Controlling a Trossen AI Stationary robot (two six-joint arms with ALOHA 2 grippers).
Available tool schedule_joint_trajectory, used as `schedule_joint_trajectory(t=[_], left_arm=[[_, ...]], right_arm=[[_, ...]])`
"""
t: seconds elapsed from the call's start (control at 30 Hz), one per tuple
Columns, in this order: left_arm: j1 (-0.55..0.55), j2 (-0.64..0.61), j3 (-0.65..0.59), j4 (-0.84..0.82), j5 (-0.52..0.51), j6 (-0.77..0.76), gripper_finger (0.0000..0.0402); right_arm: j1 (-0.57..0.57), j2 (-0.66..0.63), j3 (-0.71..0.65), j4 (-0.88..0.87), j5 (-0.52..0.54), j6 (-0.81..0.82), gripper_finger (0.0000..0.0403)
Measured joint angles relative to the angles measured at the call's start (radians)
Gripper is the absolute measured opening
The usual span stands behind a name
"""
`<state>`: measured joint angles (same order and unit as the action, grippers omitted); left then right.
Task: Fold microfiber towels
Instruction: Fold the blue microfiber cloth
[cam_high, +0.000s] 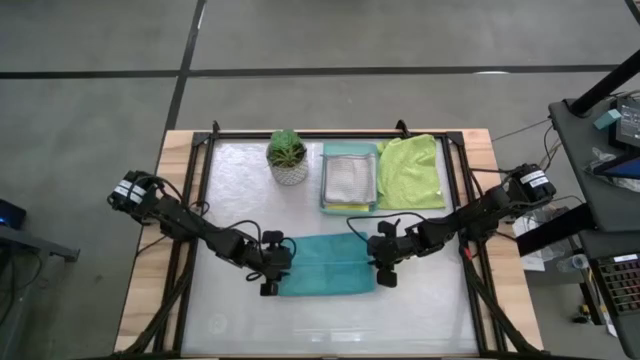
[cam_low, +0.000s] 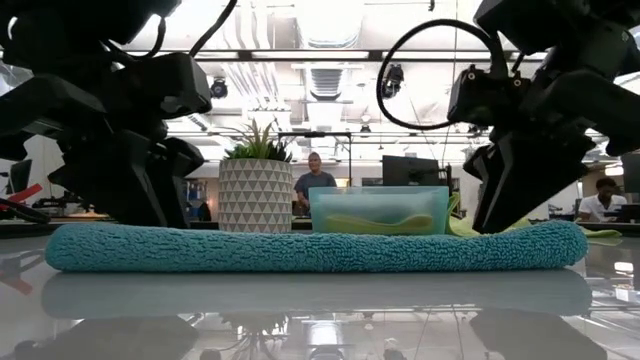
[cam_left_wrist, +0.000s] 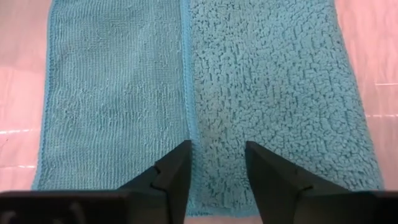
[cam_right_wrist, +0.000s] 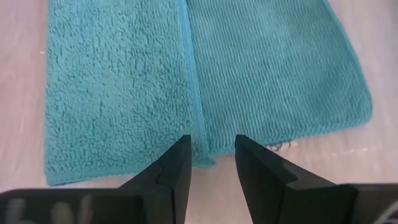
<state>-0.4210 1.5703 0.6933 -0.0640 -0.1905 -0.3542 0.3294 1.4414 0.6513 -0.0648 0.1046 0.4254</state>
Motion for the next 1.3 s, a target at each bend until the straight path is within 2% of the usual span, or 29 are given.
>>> schedule_joint_trajectory(t=[0.2,0.43,0.8,0.87,1.1,1.3], left_arm=[[-0.001,0.000,-0.007,-0.002,0.001,-0.005,0.0070],[-0.001,0.000,-0.013,0.000,0.002,-0.005,0.0005],[-0.001,-0.016,-0.006,0.001,0.003,-0.005,0.0001],[-0.002,-0.035,-0.006,0.000,0.003,-0.005,0.0001],[-0.019,-0.136,-0.005,0.002,0.004,-0.007,0.0000],[-0.031,-0.204,-0.003,0.004,0.002,-0.007,0.0000]], right_arm=[[0.007,0.000,-0.002,0.001,-0.056,0.030,0.0114],[0.018,0.003,-0.003,0.001,-0.053,0.032,0.0096],[0.018,0.003,-0.004,0.004,-0.051,0.014,0.0015],[0.018,0.000,-0.004,0.003,-0.052,0.009,0.0010],[0.017,-0.013,0.029,-0.012,-0.052,0.028,0.0016],[-0.009,-0.005,0.074,0.032,-0.051,-0.021,0.0069]])
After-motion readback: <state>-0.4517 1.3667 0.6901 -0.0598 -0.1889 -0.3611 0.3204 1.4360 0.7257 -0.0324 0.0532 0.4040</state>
